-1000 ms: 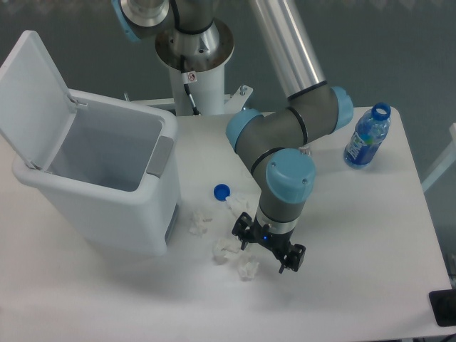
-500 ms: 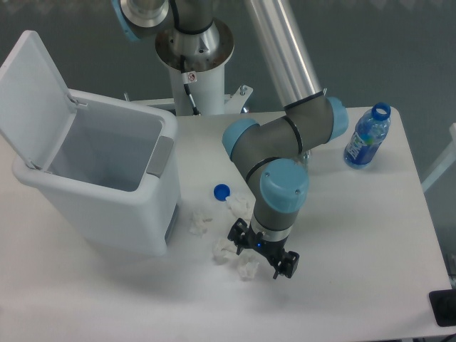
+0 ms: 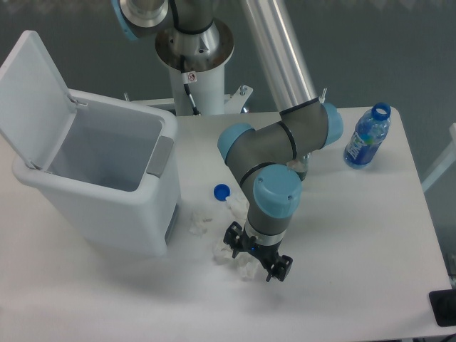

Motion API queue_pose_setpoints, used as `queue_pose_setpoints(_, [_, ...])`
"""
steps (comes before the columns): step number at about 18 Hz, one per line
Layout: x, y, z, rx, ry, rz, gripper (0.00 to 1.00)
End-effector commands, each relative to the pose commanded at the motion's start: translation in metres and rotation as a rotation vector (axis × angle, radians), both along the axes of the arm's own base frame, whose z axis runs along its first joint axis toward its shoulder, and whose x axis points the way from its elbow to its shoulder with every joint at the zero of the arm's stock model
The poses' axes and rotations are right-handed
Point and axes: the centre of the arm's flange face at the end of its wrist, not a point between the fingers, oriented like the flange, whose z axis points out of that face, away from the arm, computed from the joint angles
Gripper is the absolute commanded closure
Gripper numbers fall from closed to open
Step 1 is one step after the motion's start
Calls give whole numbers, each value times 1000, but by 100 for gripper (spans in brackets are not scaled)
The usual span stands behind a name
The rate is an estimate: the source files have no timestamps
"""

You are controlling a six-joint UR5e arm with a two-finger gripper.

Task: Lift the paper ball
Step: 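Lower the gripper onto a white paper ball and close it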

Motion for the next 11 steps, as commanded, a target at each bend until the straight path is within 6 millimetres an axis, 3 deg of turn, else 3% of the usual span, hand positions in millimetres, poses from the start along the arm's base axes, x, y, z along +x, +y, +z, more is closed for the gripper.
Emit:
queue_pose_setpoints(2, [2,0,-1,-2,-2,-2,12])
queue_pose_setpoints(6, [4,2,-1,-3,-1,-6,35])
queue_pose_setpoints(11, [4,2,-1,-3,-1,-6,56])
